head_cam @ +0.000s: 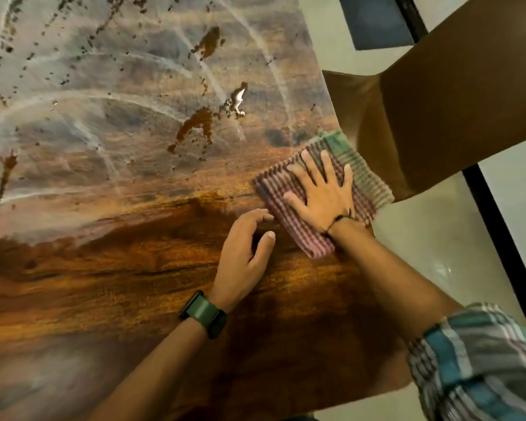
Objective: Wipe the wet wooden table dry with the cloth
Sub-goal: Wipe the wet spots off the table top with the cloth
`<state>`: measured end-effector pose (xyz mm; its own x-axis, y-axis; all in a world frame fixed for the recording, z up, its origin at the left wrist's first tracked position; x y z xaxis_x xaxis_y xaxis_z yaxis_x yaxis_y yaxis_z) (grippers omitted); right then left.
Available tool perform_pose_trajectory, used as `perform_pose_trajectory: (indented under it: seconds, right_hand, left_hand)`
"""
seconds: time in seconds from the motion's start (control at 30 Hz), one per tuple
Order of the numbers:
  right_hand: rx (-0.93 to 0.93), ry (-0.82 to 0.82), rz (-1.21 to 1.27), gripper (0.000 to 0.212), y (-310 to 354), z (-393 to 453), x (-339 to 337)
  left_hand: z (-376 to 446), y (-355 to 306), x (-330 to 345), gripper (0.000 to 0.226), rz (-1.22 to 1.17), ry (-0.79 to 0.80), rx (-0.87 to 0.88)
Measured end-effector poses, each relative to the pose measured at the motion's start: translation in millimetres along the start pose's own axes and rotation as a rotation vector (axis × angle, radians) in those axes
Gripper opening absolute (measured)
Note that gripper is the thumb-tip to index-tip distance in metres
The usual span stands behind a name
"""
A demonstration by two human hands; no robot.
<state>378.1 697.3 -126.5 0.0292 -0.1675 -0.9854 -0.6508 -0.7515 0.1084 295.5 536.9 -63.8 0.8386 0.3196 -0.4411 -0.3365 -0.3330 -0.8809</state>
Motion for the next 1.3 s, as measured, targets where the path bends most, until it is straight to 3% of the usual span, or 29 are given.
perform_pose_trajectory:
  seconds: [0.17,0.27,0.33,0.47,0.67,0.83,1.0,1.1,1.2,1.3]
  right_hand:
    - [0.081,0.053,-0.055,0.068,17.4,15.8,4.2]
    - [-0.135,0.080,-0.135,0.072,94.3,-32.2,21.5]
    - [-0.266,0.027,-0.061,0.071,135.7,-64.1,20.8]
    - [-0.403,-0.015,-0.004,0.060,126.1,-58.2,15.4]
    - [0.095,0.008,-0.030,0.061,-18.0,54.6,-1.5]
    - [0.226,0.029,-0.005,0.062,-14.6,64.2,-2.3]
    - [-0.081,0.064,-0.080,0.069,121.8,5.1,22.0]
    - [-0.222,0.100,-0.169,0.085,200.1,-39.6,46.6]
    - [-0.334,0.011,-0.021,0.083,212.6,-40.4,36.0]
    - [-0.435,-0.009,0.185,0.069,170.2,-9.3,15.7]
  left_hand:
    - [16.2,1.4,-5.9,0.032,0.014,-0.023,0.022]
    - [20.2,7.9,-11.3,0.037,-0.011,-0.064,0.016]
    - [21.9,11.4,-14.5,0.040,-0.032,-0.086,0.006]
    - [25.2,12.7,-22.4,0.041,-0.061,-0.072,0.009]
    - [19.4,19.8,-48.8,0.044,-0.062,-0.109,-0.031]
    - [6.4,30.5,-60.2,0.049,-0.088,-0.146,-0.104]
    - [4.8,29.8,-62.9,0.049,-0.118,-0.174,-0.114]
    - [5.0,28.0,-67.5,0.047,-0.119,-0.182,-0.106]
    - [-0.1,27.0,-77.2,0.044,-0.078,-0.200,-0.076]
    - [-2.4,30.4,-84.9,0.043,-0.064,-0.185,-0.059]
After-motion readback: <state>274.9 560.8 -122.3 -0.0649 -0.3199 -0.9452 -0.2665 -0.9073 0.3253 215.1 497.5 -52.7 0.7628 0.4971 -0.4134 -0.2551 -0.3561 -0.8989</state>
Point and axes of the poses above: each hand's wrist, its own z-axis towards the middle knuckle, its own x-axis out of the palm, y = z × x, the point moved 9 cm from there along z, towards the middle knuckle, and after that the axes turned 8 degrees about -x, right-handed, at the moved point
